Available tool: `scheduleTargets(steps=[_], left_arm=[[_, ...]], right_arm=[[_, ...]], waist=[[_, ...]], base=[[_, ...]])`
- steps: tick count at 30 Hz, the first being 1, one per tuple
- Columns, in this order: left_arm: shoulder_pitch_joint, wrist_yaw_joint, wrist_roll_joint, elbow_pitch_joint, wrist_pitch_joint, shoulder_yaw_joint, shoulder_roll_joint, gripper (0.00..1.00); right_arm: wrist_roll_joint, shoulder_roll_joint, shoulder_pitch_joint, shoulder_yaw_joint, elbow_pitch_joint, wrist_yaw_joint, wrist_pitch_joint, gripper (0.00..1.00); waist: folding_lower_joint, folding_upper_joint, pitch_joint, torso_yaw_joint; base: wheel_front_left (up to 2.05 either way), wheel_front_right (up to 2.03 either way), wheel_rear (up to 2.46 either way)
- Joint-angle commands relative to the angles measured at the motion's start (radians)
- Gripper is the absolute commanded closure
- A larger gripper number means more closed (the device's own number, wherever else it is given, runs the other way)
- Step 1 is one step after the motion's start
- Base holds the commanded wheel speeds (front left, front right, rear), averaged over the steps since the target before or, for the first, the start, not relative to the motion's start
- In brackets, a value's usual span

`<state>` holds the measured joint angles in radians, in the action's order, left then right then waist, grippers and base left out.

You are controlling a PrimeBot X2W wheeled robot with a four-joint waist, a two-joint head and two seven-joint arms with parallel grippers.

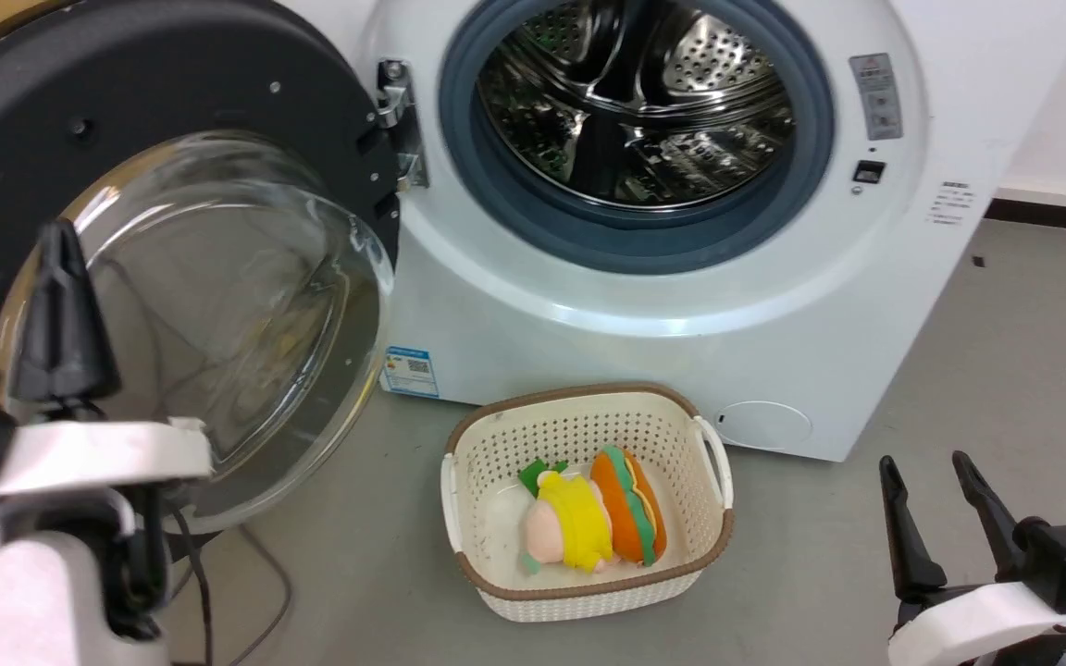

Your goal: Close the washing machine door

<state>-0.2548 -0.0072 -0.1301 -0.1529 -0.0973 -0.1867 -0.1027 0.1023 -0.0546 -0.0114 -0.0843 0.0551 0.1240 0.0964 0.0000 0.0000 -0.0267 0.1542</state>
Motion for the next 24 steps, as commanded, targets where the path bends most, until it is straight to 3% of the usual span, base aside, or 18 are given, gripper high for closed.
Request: scheduleTargets(steps=[1,12,24], left_arm=[[-0.029,-0.009,-0.016,-0.002,-0.009,-0.019,-0.007,1.00],[-0.144,-0.038,-0.140,0.104,-0.026,-0.164,-0.080,1.00],[-0.282,-0.038,-0.259,0.295,0.012,-0.279,-0.192,1.00]], right_arm=[[0.015,0.002,0.015,-0.006,0.005,0.003,0.009,0.00],[0.035,0.002,0.025,-0.039,0.030,0.003,0.032,0.00],[0.051,0.003,0.037,-0.065,0.059,0.004,0.058,0.00]], waist=[[0.0000,0.0000,-0.005,0.012],[0.0000,0.0000,-0.026,0.077],[0.0000,0.0000,-0.048,0.132]], base=[[0.00,0.00,0.00],[0.00,0.00,0.00],[0.00,0.00,0.00]])
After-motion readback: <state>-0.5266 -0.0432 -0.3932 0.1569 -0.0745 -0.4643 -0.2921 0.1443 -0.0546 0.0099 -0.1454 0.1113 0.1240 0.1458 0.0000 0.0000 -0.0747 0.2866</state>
